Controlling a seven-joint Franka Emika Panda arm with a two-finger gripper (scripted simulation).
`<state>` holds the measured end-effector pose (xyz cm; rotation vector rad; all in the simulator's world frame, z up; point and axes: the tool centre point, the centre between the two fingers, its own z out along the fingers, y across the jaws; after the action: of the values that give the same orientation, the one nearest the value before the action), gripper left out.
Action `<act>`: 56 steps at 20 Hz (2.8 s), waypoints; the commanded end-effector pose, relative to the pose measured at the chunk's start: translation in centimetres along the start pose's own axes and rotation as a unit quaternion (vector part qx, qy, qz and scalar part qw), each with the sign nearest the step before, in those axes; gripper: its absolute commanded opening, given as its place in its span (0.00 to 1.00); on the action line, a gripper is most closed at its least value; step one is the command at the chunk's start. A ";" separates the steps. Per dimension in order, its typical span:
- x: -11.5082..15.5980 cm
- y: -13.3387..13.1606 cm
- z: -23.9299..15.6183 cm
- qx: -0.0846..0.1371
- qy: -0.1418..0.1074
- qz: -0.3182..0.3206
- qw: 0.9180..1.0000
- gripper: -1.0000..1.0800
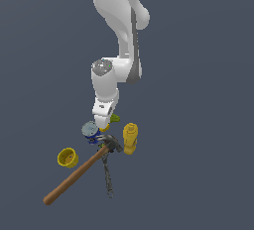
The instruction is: Pick up a designated object from a clutter of objects.
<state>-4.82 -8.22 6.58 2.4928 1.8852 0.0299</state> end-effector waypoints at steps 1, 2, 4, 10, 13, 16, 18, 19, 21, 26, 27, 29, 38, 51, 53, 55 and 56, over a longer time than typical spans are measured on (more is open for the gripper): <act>0.4 0.1 -0.8 -0.003 0.000 0.000 1.000 0.00; 0.7 0.1 -1.2 -0.003 0.000 0.000 1.000 0.00; 1.2 -0.1 -2.2 -0.002 0.000 0.000 1.000 0.00; 3.6 -0.7 -5.9 -0.001 -0.001 0.001 1.000 0.00; 5.1 -1.1 -8.4 0.000 -0.002 0.001 1.000 0.00; 6.8 -1.5 -11.2 0.001 -0.002 0.001 1.000 0.00; 7.9 -1.8 -13.0 0.002 -0.003 0.002 1.000 0.00; 8.5 -1.9 -14.0 0.002 -0.003 0.002 1.000 0.00; 9.7 -2.2 -15.8 0.003 -0.003 0.002 1.000 0.00; 12.5 -2.8 -20.4 0.005 -0.003 0.002 1.000 0.00; 13.1 -2.9 -21.3 0.005 -0.003 0.002 1.000 0.00; 14.3 -3.1 -23.2 0.006 -0.003 0.002 1.000 0.00; 19.4 -3.8 -31.2 0.009 -0.003 0.003 1.000 0.00; 23.3 -4.0 -37.1 0.012 -0.003 0.004 1.000 0.00; 23.5 -4.0 -37.4 0.012 -0.003 0.004 1.000 0.00; 23.6 -4.0 -37.6 0.012 -0.003 0.004 1.000 0.00; 23.6 -4.0 -37.6 0.012 -0.003 0.004 1.000 0.00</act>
<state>-3.19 15.59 44.00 2.5133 1.8859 -0.0018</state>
